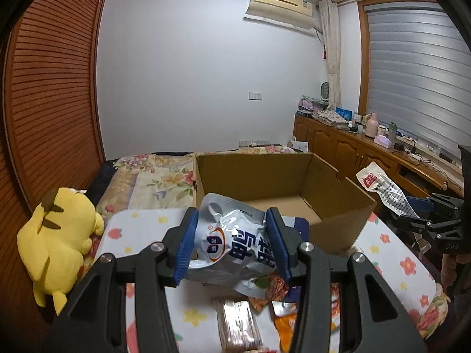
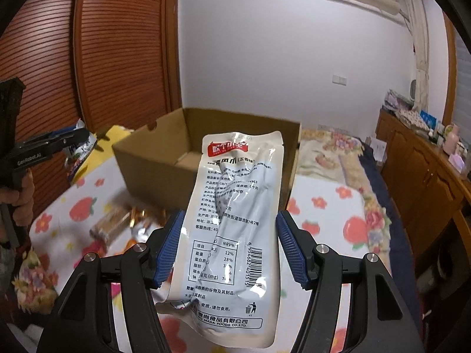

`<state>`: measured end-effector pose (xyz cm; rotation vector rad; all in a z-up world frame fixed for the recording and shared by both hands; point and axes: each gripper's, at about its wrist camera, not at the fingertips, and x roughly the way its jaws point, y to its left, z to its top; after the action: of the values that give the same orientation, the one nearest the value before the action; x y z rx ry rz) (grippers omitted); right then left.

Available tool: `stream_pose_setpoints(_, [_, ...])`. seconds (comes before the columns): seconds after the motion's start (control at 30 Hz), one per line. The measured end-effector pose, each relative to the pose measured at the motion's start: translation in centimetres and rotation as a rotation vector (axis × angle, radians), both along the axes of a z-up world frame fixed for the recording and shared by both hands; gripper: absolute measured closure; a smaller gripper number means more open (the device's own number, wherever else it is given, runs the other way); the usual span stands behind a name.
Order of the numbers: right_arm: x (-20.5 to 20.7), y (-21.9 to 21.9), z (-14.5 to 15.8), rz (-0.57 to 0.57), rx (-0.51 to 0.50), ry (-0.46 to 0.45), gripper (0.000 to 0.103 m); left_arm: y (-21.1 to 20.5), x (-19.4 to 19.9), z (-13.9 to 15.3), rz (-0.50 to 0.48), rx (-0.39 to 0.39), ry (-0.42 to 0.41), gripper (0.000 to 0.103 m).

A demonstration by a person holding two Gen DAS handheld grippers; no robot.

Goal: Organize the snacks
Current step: 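Carry both pouches over the cardboard box and open both grippers to drop them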

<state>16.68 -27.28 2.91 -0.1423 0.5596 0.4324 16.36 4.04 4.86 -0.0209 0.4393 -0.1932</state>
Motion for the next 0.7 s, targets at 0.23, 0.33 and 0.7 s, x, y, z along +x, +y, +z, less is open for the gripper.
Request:
stream_pose_setpoints(0.23, [2.8, 1.0, 1.8, 0.011, -0.010, -0.022, 0.038, 0.0, 3.1, 0.8, 0.010, 0.008, 0.006, 0.058])
stream_pose_setpoints(0.33, [4.3, 1.5, 2.2, 0.014, -0.013, -0.014, 0.038, -0.3, 4.7, 0.9, 0.019, 0.022, 0.013, 0.058])
stream_pose_setpoints(0.7, [10.5, 3.1, 1.4, -0.018, -0.027, 0.044, 0.038, -2.1, 9.9, 0.3, 0.020, 0.040, 0.071, 0.082])
